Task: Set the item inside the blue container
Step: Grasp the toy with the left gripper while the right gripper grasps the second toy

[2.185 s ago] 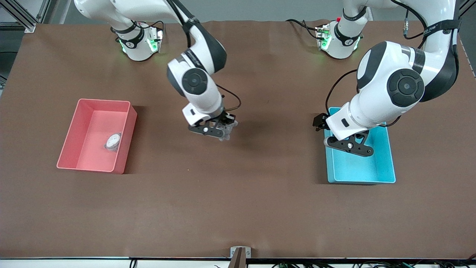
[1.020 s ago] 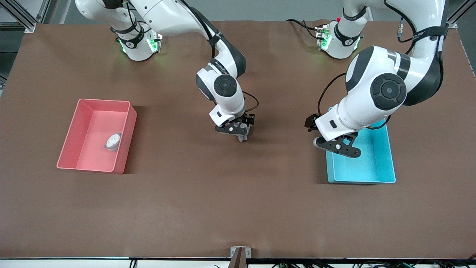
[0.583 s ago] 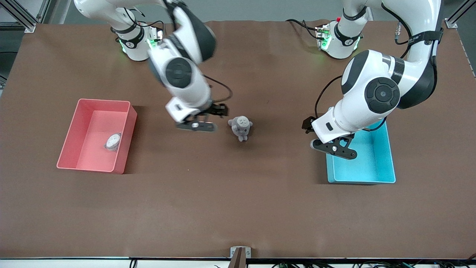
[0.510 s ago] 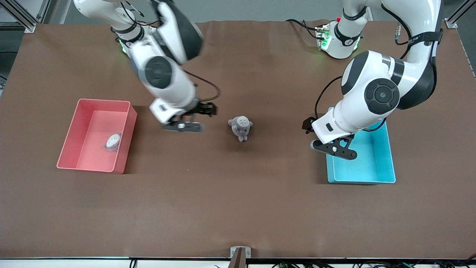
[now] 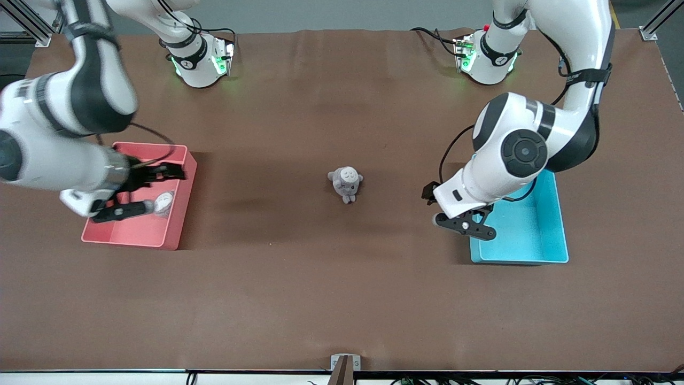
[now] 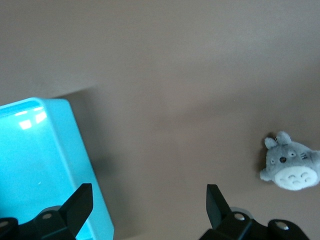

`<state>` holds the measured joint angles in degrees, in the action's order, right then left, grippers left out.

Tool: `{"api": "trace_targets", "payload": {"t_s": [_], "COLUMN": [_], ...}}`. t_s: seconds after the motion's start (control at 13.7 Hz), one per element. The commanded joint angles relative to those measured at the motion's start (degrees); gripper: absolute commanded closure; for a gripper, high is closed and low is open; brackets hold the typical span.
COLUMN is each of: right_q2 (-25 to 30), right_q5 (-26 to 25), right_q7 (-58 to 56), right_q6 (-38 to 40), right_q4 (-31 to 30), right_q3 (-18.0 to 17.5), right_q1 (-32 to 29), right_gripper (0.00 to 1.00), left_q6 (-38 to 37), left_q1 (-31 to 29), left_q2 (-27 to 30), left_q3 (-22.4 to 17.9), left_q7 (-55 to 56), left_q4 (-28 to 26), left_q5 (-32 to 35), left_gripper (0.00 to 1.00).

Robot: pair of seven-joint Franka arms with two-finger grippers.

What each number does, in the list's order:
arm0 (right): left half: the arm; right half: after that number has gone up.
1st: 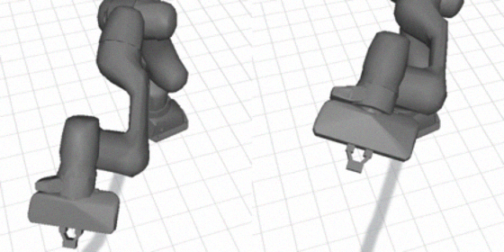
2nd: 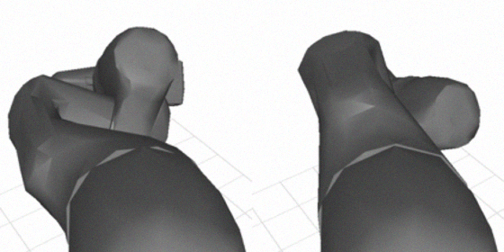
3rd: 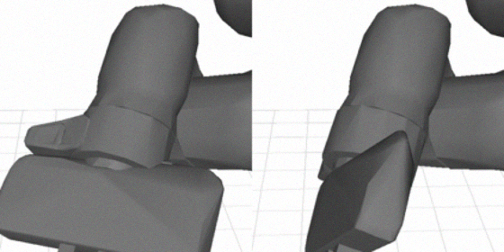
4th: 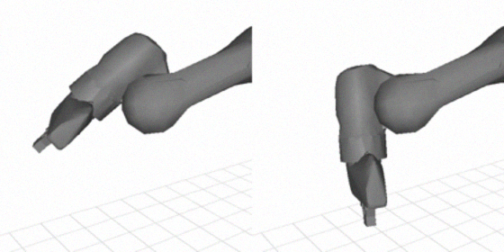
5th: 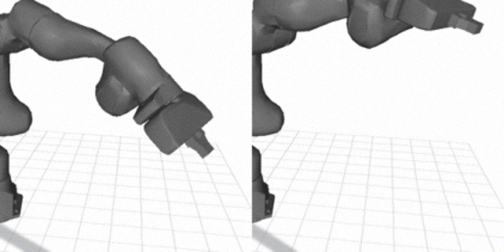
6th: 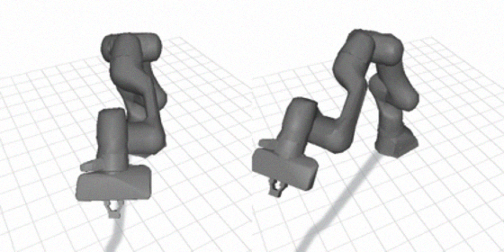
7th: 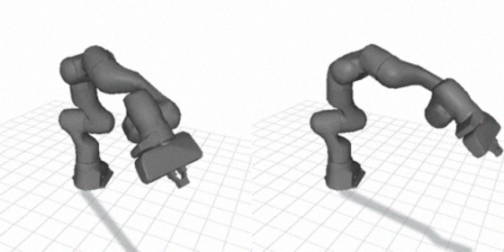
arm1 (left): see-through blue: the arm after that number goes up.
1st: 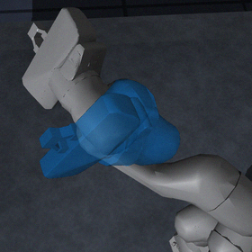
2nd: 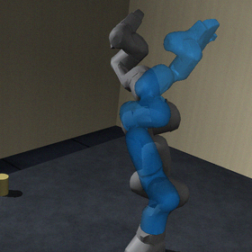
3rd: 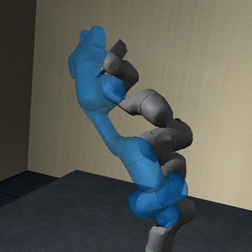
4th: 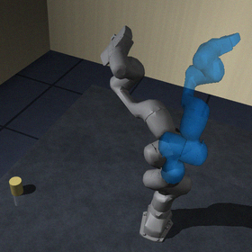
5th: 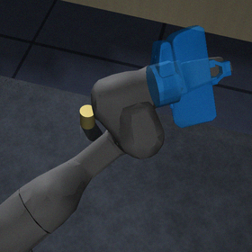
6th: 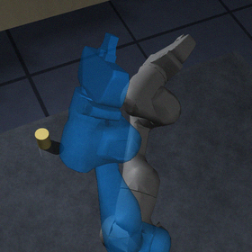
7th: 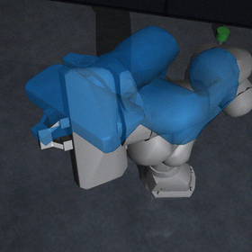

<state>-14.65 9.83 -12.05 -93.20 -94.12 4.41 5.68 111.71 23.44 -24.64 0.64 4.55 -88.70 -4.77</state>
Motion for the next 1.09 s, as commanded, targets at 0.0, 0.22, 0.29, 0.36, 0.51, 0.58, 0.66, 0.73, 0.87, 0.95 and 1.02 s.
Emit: {"api": "trace_targets", "payload": {"t_s": [0.0,0.22,0.29,0.36,0.51,0.58,0.66,0.73,0.87,0.95,1.02], "right_q2": [0.8,-0.5,-0.6,-0.6,-0.8,-1.3,-2.4,-3.4,-5.3,-6.3,-7.2], "right_q5": [-1.5,-2.2,-2.2,-2.2,-2.1,-1.7,-1.5,-1.1,1.2,1.3,1.4], "right_q7": [-9.2,-13.3,-14.0,-14.4,-14.7,-14.7,-14.7,-14.7,-14.7,-14.7,-14.7], "right_q6": [-5.3,-14.2,-17.9,-22.2,-28.1,-29.6,-30.5,-30.6,-31.3,-32.0,-33.4], "right_q4": [-4.4,-8.6,-10.9,-13.1,-16.8,-18.1,-18.7,-18.8,-18.8,-18.8,-18.8], "right_q3": [-1.6,-1.6,-1.6,-1.7,-1.7,-1.7,-1.8,-1.8,-1.8,-1.8,-1.8], "right_q1": [-6.9,-10.6,-11.0,-11.4,-11.6,-11.7,-12.1,-12.3,-12.4,-12.5,-12.5], "right_gripper": [0.00,0.00,0.00,0.00,0.00,0.00,0.00,0.00,0.00,0.00,0.00], "left_q6": [3.2,6.4,6.9,7.1,7.2,7.2,7.2,7.1,7.2,7.3,7.6], "left_q1": [1.8,4.5,5.7,6.8,9.9,11.1,12.4,13.8,17.0,18.4,19.2], "left_q2": [-1.8,-3.6,-4.0,-4.8,-5.9,-6.2,-6.7,-7.6,-9.9,-11.3,-12.3], "left_q3": [-0.2,-0.2,-0.2,-0.2,-0.2,-0.2,-0.2,-0.2,-0.2,-0.2,-0.2], "left_q7": [1.2,7.1,10.6,13.8,20.2,24.1,27.9,31.4,36.0,38.1,40.6], "left_q4": [0.6,0.7,0.7,0.7,0.7,0.6,0.5,0.4,0.7,0.8,0.8], "left_q5": [-0.3,-0.7,-0.8,-0.8,-0.7,-0.7,-0.7,-0.7,-0.6,-0.9,-0.9], "left_gripper": [0.00,0.00,0.00,0.00,0.00,0.00,0.00,0.00,0.00,0.00,0.00]}}
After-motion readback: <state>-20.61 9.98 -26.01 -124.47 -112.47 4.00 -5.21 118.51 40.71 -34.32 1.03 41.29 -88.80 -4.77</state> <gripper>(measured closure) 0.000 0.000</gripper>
